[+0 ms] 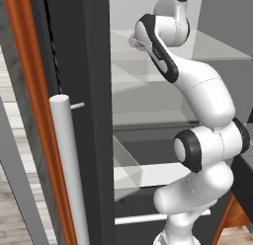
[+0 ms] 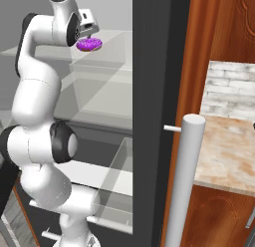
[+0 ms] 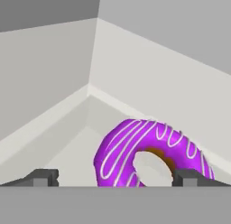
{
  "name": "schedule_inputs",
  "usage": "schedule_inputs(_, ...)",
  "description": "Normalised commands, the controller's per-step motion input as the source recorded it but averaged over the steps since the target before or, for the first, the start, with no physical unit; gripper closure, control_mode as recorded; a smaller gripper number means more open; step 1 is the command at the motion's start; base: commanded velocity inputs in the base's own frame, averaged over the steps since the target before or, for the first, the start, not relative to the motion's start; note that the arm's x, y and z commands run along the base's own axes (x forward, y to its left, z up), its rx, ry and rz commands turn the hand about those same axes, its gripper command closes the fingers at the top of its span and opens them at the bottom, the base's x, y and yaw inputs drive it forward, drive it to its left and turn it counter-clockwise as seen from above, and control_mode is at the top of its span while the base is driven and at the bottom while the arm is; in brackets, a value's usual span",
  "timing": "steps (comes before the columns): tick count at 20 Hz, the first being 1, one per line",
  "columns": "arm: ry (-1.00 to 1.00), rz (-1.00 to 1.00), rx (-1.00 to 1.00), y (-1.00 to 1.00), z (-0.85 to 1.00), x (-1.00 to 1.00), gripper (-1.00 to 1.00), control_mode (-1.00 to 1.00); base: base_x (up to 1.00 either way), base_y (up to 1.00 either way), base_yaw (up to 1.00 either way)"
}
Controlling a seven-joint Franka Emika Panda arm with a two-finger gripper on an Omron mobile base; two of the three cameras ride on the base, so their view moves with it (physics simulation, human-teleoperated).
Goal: Take the donuts from the fridge and place them on the empty tray on the dining counter.
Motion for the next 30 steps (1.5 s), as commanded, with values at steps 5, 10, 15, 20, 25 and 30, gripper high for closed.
schedule_inputs(5, 0.0, 0.0, 0.0, 0.13, -0.1, 0.42, -1.0, -1.0, 0.0, 0.0, 0.0)
schedule_inputs(10, 0.0, -0.01, 0.0, 0.02, -0.2, 0.13, -1.0, -1.0, 0.0, 0.0, 0.0)
schedule_inputs(15, 0.0, -0.04, 0.0, 0.0, -0.08, 0.0, -1.0, -1.0, 0.0, 0.0, 0.0)
schedule_inputs(20, 0.01, -0.03, 0.0, 0.0, -0.26, 0.0, -1.0, -1.0, 0.0, 0.0, 0.0)
schedule_inputs(25, 0.07, 0.0, 0.0, 0.0, -0.44, 0.05, -1.0, -1.0, 0.0, 0.0, 0.0)
schedule_inputs(30, 0.1, 0.0, -0.01, 0.0, -0.42, 0.08, 1.0, -1.0, 0.0, 0.0, 0.0)
